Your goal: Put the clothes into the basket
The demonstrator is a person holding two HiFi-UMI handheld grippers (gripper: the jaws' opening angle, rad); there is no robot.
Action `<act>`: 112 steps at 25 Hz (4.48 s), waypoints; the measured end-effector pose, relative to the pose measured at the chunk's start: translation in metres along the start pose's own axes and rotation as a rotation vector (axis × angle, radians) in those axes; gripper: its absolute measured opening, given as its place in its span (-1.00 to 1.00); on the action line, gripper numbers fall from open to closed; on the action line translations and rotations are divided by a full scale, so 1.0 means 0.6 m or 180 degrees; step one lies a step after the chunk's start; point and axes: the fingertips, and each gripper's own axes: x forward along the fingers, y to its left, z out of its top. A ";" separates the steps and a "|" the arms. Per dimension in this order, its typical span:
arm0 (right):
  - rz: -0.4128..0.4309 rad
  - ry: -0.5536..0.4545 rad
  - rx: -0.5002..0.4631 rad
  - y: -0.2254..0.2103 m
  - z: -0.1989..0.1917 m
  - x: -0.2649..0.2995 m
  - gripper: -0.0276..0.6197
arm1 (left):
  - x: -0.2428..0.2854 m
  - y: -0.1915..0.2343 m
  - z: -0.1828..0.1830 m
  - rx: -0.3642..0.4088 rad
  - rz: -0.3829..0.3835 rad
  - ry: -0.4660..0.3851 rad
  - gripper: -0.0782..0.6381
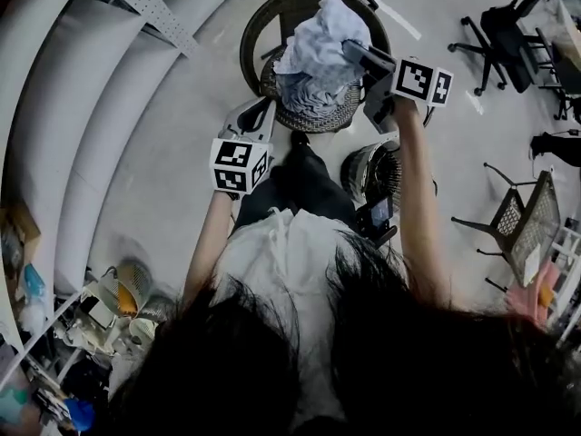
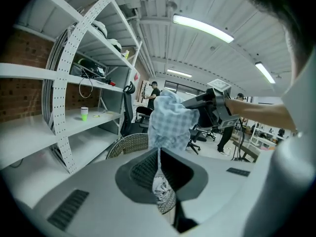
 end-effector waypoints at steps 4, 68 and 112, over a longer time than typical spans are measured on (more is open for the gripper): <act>0.0022 -0.0266 -0.0008 0.041 0.027 -0.047 -0.60 | -0.018 -0.024 0.005 0.0078 -0.0151 -0.0013 -0.72; -0.1232 -0.1168 0.1812 -0.465 -0.503 -0.843 -0.60 | 0.132 -0.787 -0.322 0.0833 -0.1686 0.1141 -0.72; -0.1786 -0.0576 0.2176 -0.691 -0.736 -0.681 -0.17 | 0.228 -0.715 -0.508 0.0713 -0.1572 0.1616 -0.72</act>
